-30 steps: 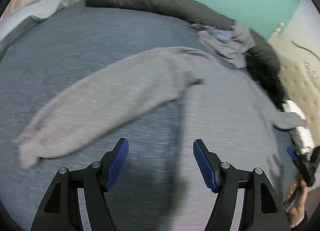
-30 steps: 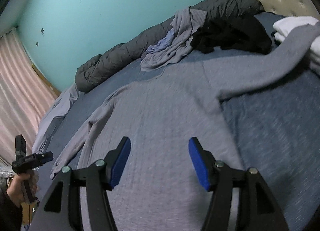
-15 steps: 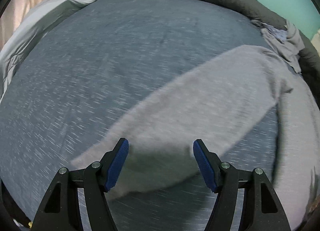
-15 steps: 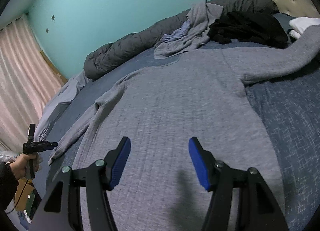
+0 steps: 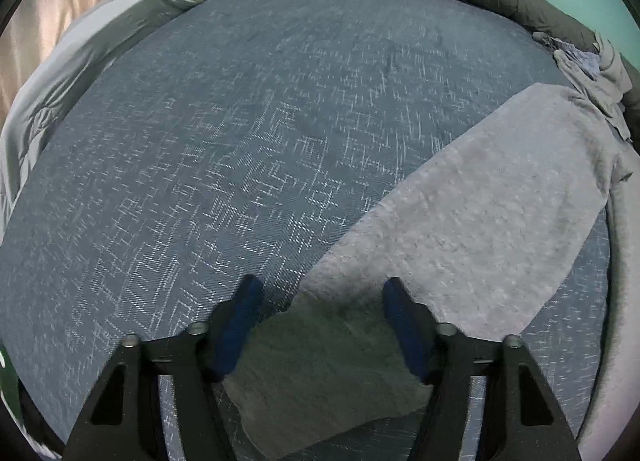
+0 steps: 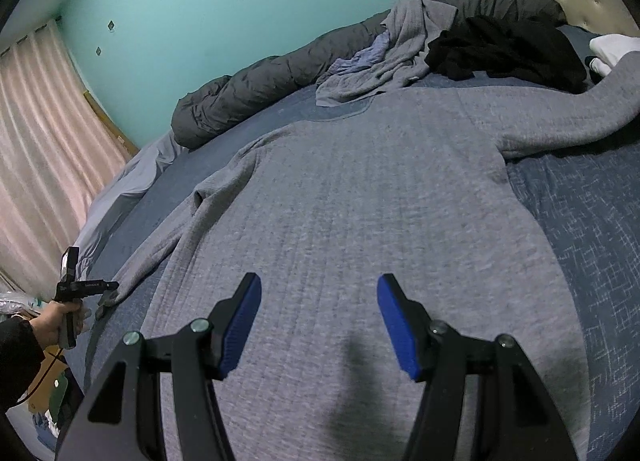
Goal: Fold clothes
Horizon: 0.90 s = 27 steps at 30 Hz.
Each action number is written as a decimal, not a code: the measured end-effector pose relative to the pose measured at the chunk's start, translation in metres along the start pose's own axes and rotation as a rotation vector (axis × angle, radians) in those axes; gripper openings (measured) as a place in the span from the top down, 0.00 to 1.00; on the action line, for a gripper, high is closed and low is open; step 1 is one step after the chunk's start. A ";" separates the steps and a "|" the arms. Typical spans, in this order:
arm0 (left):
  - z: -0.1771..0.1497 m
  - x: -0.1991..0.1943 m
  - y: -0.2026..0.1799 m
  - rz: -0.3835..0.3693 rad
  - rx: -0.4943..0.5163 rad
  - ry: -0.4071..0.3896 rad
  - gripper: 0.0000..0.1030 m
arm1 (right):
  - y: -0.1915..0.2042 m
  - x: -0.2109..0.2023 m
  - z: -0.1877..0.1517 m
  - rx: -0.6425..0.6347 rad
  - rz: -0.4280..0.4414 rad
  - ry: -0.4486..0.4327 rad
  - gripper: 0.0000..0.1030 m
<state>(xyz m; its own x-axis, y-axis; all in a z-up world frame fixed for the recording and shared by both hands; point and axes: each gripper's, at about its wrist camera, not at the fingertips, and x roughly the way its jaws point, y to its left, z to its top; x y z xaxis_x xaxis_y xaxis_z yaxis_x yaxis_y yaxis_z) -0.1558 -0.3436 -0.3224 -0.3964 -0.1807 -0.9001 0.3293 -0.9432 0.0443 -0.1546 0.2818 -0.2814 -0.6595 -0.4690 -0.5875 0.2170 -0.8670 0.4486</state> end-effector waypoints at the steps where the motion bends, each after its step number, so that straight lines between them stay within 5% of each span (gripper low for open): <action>1: 0.000 0.001 0.000 -0.003 0.007 -0.001 0.64 | 0.000 0.000 0.000 0.000 -0.001 0.000 0.41; 3: 0.000 -0.002 -0.004 -0.002 0.035 -0.010 0.90 | 0.000 0.000 0.000 -0.001 0.001 -0.001 0.41; 17: 0.065 -0.065 0.024 0.103 0.080 -0.138 0.94 | 0.000 0.001 -0.001 0.001 0.009 -0.004 0.41; 27: 0.124 -0.052 0.042 0.200 0.079 -0.145 0.94 | -0.001 0.008 -0.003 -0.009 -0.013 0.016 0.41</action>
<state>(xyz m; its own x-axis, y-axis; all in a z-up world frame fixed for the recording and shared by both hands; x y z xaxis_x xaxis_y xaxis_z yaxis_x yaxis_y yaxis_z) -0.2273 -0.4084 -0.2204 -0.4508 -0.3987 -0.7986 0.3479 -0.9024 0.2542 -0.1582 0.2786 -0.2882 -0.6508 -0.4603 -0.6038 0.2153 -0.8745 0.4346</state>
